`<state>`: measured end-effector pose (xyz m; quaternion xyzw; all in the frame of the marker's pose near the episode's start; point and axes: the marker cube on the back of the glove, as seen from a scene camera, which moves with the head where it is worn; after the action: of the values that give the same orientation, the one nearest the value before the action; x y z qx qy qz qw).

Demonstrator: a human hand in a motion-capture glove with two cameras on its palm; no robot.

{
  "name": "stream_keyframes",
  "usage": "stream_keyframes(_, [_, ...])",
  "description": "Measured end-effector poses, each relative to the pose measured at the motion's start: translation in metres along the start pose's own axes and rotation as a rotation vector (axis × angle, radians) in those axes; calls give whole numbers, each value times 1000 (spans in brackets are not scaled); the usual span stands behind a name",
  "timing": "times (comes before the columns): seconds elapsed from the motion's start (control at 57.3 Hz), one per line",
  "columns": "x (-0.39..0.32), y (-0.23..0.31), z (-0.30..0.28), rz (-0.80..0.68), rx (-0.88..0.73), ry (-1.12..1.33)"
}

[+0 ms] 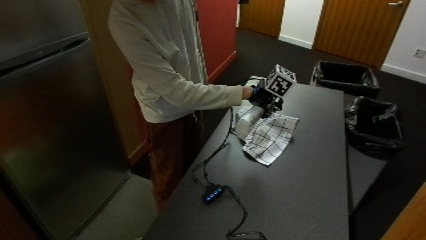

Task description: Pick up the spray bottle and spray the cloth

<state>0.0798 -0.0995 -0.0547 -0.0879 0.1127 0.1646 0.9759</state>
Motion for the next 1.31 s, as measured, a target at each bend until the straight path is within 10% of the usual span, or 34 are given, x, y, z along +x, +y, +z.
stream_keyframes(0.401, [-25, 14, -22, -133, 51, -289])
stream_keyframes(0.959, [-92, 78, -164, -480, 818, -1308])
stream_keyframes(1.203, [-214, 68, -65, -654, 520, -1112])
stream_keyframes(1.308, [-222, 89, -68, -729, 423, -1393])
